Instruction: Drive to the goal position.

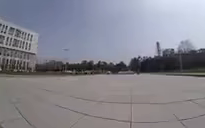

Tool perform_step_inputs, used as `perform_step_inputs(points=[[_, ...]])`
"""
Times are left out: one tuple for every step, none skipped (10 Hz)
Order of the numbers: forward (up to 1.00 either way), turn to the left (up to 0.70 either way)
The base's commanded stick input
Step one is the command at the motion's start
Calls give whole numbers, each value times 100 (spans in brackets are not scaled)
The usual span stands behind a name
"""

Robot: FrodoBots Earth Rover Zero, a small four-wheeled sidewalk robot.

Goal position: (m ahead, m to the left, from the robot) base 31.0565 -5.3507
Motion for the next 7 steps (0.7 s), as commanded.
perform_step_inputs(points=[[100,0],[100,0],[100,0],[100,0],[100,0],[100,0],[100,0]])
